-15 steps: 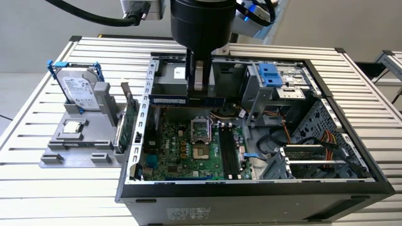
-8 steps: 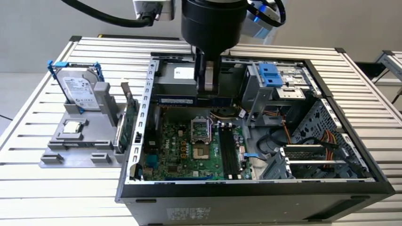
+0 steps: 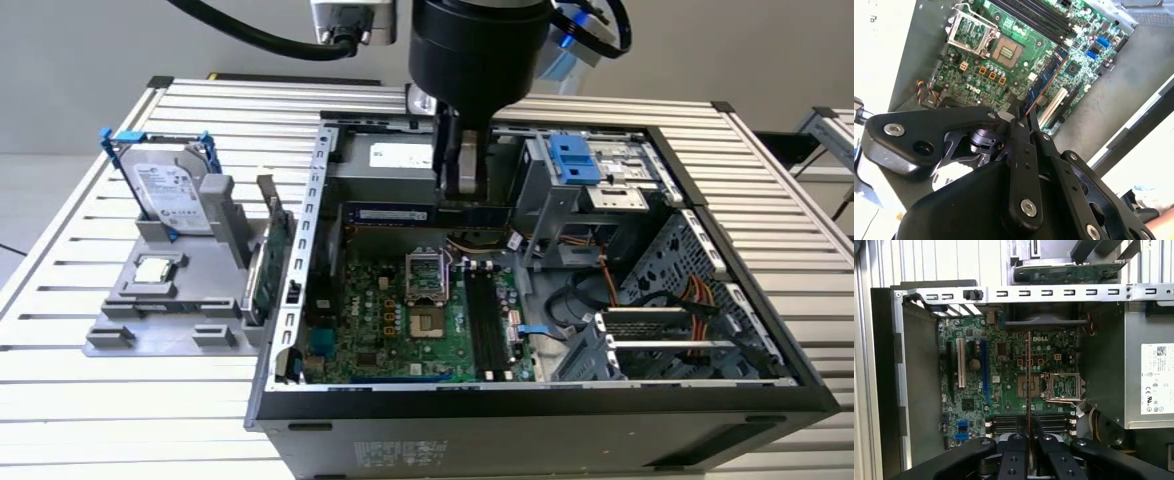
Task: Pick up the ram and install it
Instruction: 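Pick up the ram and move it above insertion slot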
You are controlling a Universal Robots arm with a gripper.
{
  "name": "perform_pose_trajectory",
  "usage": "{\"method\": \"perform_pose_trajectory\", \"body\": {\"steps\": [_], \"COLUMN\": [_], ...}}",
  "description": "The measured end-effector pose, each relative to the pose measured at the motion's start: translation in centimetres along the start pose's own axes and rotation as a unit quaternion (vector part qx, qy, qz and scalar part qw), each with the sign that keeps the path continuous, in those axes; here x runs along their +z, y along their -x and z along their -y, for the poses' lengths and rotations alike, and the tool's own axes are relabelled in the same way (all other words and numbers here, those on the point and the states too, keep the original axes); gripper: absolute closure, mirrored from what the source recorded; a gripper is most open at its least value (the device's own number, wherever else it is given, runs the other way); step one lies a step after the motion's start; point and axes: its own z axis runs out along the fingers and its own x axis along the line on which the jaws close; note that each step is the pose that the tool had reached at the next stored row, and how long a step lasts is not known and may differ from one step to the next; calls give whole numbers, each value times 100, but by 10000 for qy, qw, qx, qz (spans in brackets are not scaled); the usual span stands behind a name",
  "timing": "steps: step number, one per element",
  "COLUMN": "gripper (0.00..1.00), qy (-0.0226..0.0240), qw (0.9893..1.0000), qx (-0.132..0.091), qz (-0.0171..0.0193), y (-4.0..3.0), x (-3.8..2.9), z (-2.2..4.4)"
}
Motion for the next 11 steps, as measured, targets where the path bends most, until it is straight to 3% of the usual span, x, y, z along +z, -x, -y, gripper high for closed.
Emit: {"method": "perform_pose_trajectory", "body": {"steps": [11], "gripper": [100], "qy": [1], "qw": [10000], "qx": [0], "qz": [0], "y": [7], "x": [-2], "z": [142]}}
